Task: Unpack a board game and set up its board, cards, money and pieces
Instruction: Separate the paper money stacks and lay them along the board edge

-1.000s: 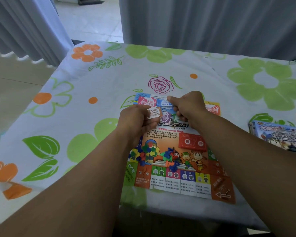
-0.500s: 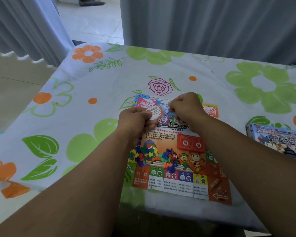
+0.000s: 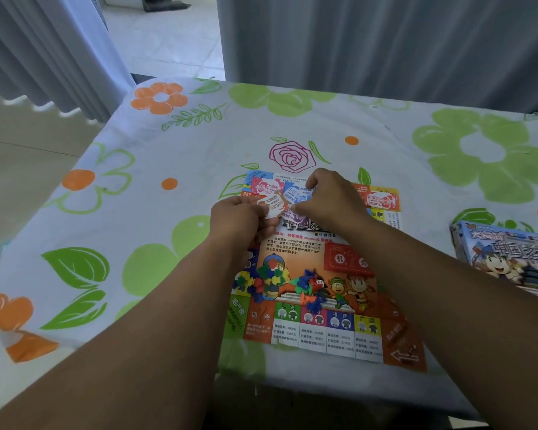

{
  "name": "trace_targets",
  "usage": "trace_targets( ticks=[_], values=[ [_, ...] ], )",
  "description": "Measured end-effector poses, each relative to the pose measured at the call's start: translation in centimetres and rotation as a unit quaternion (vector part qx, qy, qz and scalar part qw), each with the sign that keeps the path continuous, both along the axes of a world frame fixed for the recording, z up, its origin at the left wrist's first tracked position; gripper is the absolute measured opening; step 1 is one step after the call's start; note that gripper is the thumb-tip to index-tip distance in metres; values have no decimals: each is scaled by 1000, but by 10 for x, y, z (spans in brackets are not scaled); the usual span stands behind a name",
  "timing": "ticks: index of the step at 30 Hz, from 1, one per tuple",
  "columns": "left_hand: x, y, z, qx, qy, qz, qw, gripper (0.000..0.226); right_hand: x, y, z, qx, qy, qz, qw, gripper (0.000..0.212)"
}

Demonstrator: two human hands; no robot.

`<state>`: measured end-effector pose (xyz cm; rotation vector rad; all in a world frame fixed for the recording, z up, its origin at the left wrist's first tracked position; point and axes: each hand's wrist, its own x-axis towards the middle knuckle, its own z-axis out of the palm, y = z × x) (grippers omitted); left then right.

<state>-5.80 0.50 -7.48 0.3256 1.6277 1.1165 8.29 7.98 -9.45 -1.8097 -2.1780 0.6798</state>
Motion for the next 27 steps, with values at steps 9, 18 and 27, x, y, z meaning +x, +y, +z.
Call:
trace_targets(
  ticks=[9,18,27],
  values=[
    [1,1,0,-3,-5,-2,1000,9,-1,8,-7,-2,51,-49,998,26],
    [-1,1,0,-1,-5,-4,1000,10,4,14,-5,15,54,-97,994,32],
    [8,1,0,52,-28,-48,997,7,5,-6,13,-149,282,6,948,27]
  ],
)
